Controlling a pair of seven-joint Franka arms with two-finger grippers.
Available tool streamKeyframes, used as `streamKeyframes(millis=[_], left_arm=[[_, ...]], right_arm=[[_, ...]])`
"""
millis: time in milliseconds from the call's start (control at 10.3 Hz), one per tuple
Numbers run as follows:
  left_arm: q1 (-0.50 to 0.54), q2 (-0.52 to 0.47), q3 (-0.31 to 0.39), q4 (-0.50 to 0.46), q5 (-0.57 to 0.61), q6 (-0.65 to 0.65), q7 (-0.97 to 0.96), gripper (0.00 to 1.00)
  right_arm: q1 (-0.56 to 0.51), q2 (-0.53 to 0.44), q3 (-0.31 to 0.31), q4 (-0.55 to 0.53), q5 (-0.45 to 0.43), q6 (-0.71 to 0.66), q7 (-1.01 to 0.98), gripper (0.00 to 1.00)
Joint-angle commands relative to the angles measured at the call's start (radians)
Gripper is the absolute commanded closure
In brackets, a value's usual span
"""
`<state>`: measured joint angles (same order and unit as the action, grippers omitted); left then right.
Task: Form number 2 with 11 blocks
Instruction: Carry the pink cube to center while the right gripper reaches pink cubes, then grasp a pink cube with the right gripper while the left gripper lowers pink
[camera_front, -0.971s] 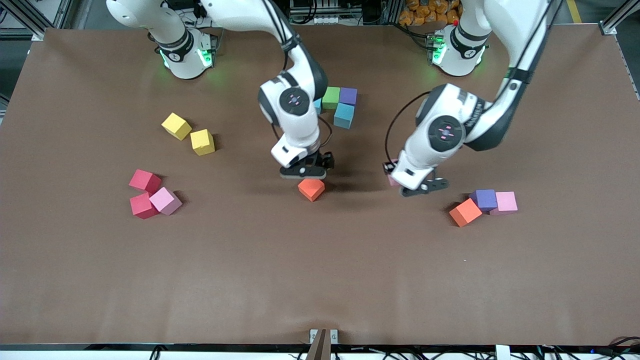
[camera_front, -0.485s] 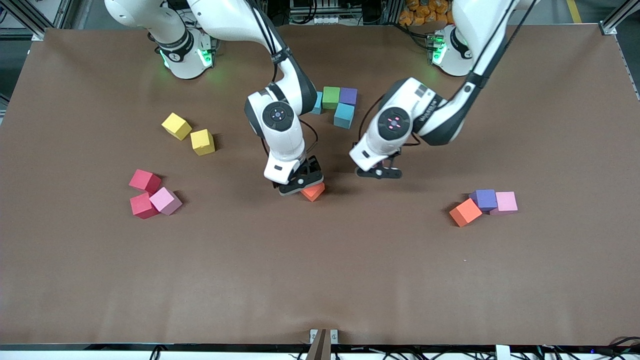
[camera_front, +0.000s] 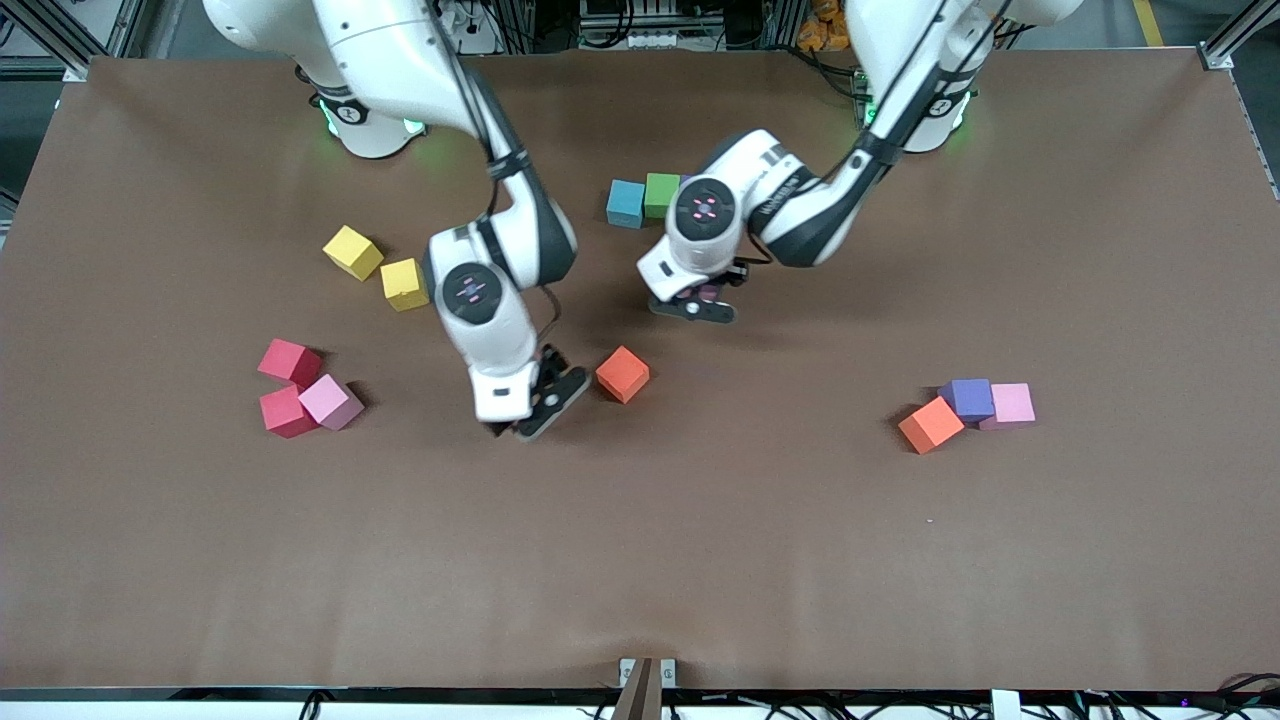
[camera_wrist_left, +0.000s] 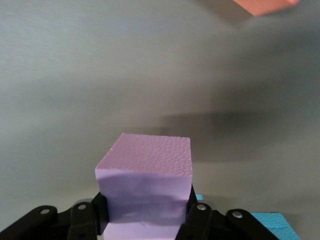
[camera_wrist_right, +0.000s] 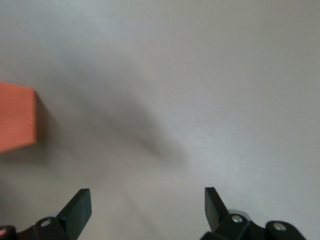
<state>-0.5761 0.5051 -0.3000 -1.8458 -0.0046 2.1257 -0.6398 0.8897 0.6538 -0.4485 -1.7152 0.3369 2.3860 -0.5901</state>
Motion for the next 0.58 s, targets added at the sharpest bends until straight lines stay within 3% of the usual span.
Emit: streamKeyframes(millis=[0,291,485], left_arm=[[-0.097,0.068,0.061,0.088,0.002,-0.007,-0.062,1.0],[-0.119,0.089,0.062,0.088,0.009,-0.007,-0.063,1.0],[-0.126,0.087,0.062,0.073,0.011,-0.012,-0.072,1.0]], right_arm=[[-0.085,-0.003,0.036,0.009,0.01,-0.008,-0.146,0.0],[-0.214,-0.003,0.128,0.008,0.01,-0.008,-0.213,0.0],[-0.256,-0.003,0.146,0.008,0.01,-0.008,-0.265,0.0]])
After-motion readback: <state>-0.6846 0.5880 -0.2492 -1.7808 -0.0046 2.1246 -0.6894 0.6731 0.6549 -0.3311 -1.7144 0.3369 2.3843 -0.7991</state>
